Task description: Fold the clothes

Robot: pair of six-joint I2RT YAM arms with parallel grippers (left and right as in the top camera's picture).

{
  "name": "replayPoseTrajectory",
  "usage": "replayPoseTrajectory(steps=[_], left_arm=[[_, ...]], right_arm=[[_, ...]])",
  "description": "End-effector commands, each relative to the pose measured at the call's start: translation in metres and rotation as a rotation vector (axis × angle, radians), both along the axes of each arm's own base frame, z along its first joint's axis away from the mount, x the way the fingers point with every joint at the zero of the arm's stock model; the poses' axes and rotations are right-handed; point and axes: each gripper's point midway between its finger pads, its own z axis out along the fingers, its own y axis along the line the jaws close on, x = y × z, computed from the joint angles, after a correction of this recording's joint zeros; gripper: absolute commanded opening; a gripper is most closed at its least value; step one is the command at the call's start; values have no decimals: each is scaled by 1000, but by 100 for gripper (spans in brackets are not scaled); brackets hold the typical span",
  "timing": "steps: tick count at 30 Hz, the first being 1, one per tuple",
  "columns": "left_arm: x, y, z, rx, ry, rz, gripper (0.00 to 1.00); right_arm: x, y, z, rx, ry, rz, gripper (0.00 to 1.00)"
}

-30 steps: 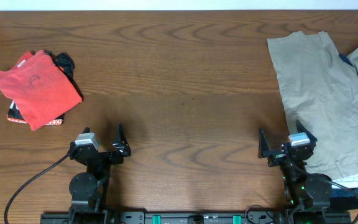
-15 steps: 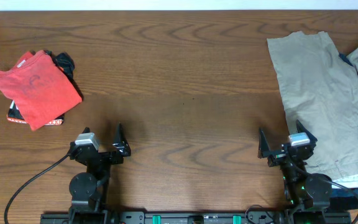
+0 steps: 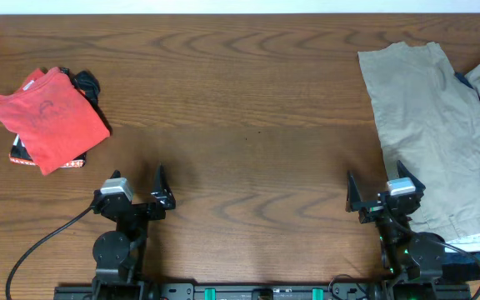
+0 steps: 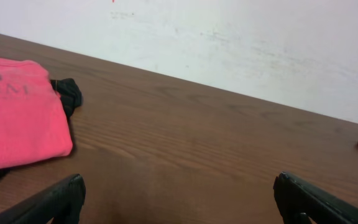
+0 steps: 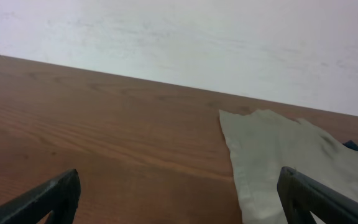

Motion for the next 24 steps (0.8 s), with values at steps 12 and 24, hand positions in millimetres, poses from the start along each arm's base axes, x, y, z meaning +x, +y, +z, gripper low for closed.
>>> replayPoseTrajectory(steps=[12, 24], left_arm=[[0, 3, -17, -6, 39, 14, 98], [1, 2, -12, -8, 18, 13, 98]], right_arm=[[-1, 3, 0, -12, -2, 16, 99], [-1, 5, 2, 94, 8, 22, 99]])
